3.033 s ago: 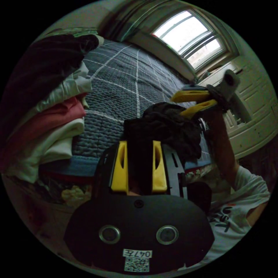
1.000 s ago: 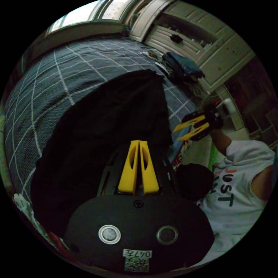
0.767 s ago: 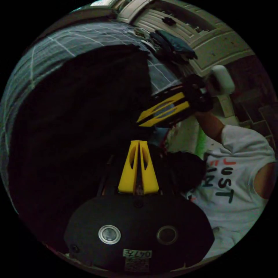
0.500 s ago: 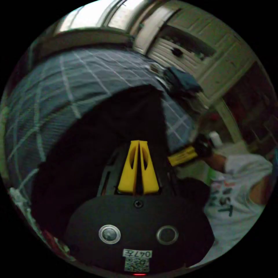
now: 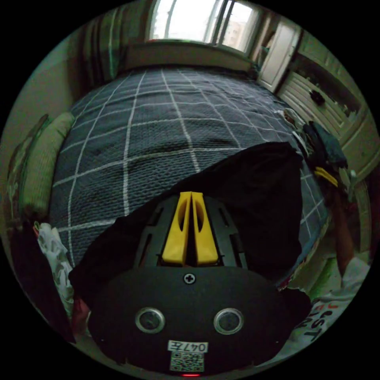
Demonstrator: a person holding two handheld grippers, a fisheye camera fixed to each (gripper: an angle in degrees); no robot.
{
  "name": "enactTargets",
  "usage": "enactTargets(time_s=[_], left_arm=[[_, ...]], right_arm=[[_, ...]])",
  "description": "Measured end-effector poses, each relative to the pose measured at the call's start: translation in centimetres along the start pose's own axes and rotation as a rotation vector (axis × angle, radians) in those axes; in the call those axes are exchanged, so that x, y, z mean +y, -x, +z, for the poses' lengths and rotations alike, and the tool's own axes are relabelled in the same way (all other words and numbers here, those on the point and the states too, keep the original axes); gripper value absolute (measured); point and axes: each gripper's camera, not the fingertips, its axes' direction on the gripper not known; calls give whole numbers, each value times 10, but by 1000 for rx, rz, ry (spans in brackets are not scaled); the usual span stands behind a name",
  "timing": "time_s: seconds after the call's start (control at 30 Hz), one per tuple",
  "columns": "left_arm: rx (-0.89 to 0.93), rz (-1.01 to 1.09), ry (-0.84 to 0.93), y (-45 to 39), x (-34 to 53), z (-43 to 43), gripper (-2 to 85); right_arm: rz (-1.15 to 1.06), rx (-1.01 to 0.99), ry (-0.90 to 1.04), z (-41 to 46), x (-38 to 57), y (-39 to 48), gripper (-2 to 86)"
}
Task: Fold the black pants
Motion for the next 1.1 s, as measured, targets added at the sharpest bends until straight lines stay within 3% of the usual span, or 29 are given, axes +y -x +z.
enactTargets(time_s=[0.13, 0.3, 0.47, 0.6, 0.77, 0.83, 1.0, 1.1], left_arm=[[-36, 175, -12, -68, -22, 8, -9], [142, 323, 15, -138, -60, 41, -9], [264, 545, 35, -238, -138, 100, -9], [373, 529, -7, -299, -203, 149, -9], [223, 507, 74, -355, -262, 229, -9], [204, 483, 79, -358, -267, 244, -9], [425, 326, -151, -337, -271, 231, -10], [456, 278, -62, -336, -280, 243, -10]], right_arm=[[-34, 1, 67, 32, -38, -48, 65], [-114, -54, 253, 77, -69, -69, 25], [-220, -201, -61, 46, -100, -73, 11], [-61, -217, -65, 41, -133, -125, 23], [18, -72, 23, 36, -115, -160, 24], [-28, -62, 32, 38, -100, -158, 19], [-209, -70, -16, 47, -108, -129, 40], [-282, -85, -35, 58, -139, -121, 36]])
